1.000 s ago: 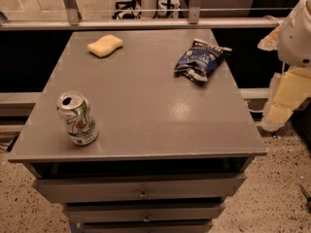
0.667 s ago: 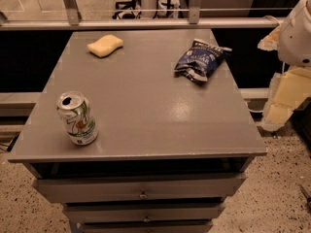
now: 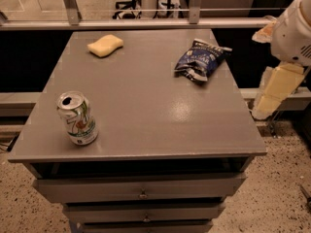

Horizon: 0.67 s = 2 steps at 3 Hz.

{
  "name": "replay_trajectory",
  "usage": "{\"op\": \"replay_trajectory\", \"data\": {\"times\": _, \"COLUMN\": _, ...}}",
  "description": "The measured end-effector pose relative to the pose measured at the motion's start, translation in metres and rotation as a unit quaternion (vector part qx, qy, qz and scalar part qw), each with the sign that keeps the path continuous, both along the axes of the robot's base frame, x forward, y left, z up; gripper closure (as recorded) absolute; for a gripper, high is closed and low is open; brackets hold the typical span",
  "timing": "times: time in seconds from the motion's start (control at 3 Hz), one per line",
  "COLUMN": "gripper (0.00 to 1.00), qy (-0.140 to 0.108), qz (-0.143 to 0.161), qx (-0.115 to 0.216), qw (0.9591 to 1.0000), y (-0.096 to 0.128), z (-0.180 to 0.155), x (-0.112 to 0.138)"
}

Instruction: Move blue chip bag near 7up can

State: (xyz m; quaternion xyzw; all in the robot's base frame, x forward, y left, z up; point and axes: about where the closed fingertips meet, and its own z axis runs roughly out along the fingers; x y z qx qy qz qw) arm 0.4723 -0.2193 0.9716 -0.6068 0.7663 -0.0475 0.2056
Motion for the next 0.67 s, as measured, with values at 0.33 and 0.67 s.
{"op": "replay_trajectory", "data": {"times": 0.33, "gripper": 0.0, "qy": -0.037, "qz": 0.009, "qx": 0.022, "qw": 0.999, "y": 0.006, "z": -0.006, "x": 0.038}}
{"op": "replay_trajectory", "data": {"times": 0.67, "gripper": 0.0, "qy": -0.06, "qz": 0.017, "qx": 0.054, "qw": 0.9966, "y": 0.035, "z": -0.025, "x": 0.09}}
